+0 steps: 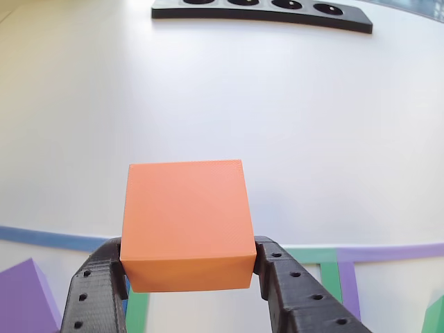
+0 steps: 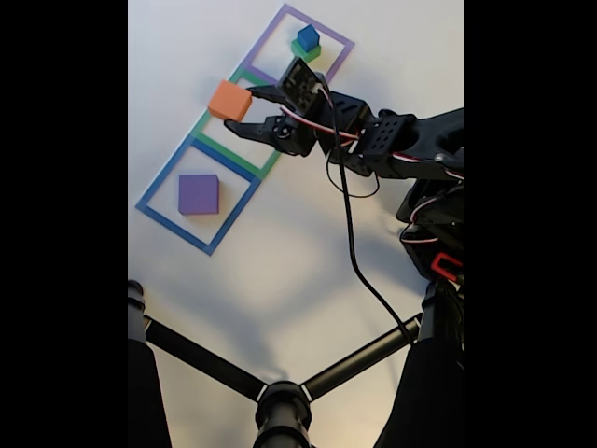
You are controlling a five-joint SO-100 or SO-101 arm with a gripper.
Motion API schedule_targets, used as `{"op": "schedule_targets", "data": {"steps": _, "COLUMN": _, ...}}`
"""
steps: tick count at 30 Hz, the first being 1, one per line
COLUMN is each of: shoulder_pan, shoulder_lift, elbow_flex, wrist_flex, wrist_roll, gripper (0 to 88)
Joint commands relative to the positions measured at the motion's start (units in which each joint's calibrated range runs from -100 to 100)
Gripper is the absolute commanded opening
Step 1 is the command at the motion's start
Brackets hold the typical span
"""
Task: Tower of hanoi
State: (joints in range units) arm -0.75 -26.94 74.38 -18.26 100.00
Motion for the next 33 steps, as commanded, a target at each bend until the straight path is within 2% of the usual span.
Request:
{"op": "schedule_targets", "data": {"steps": 1, "shoulder_pan": -1.6, "shoulder_lift": -9.3, "elbow_flex": -12.3, "wrist_flex": 20.2, "wrist_roll": 0.0, "gripper": 12.6}}
{"op": "schedule_targets", "data": {"steps": 6, "shoulder_pan": -3.3, "shoulder_lift": -11.6, "elbow_flex": -29.5, "wrist_flex": 42.4, "wrist_roll": 0.0, "gripper": 12.9}}
{"op": "schedule_targets", "data": {"steps": 13, "shoulder_pan": -6.2, "shoulder_lift": -15.4, "elbow_flex": -51.0, "wrist_flex": 72.0, "wrist_roll": -8.5, "gripper": 12.7}}
{"op": "schedule_targets", "data": {"steps": 15, "shoulder_pan": -7.0, "shoulder_lift": -17.0, "elbow_flex": -56.2, "wrist_flex": 80.1, "wrist_roll": -8.1, "gripper": 12.7}}
{"op": "schedule_targets", "data": {"steps": 18, "shoulder_pan": -8.1, "shoulder_lift": -18.6, "elbow_flex": -63.6, "wrist_flex": 90.1, "wrist_roll": -10.5, "gripper": 13.0}}
{"op": "schedule_targets", "data": {"steps": 24, "shoulder_pan": -9.3, "shoulder_lift": -21.5, "elbow_flex": -73.6, "wrist_flex": 103.0, "wrist_roll": -11.4, "gripper": 13.0}}
{"op": "schedule_targets", "data": {"steps": 33, "shoulder_pan": -10.8, "shoulder_lift": -24.0, "elbow_flex": -79.2, "wrist_flex": 113.1, "wrist_roll": -4.8, "gripper": 13.1}}
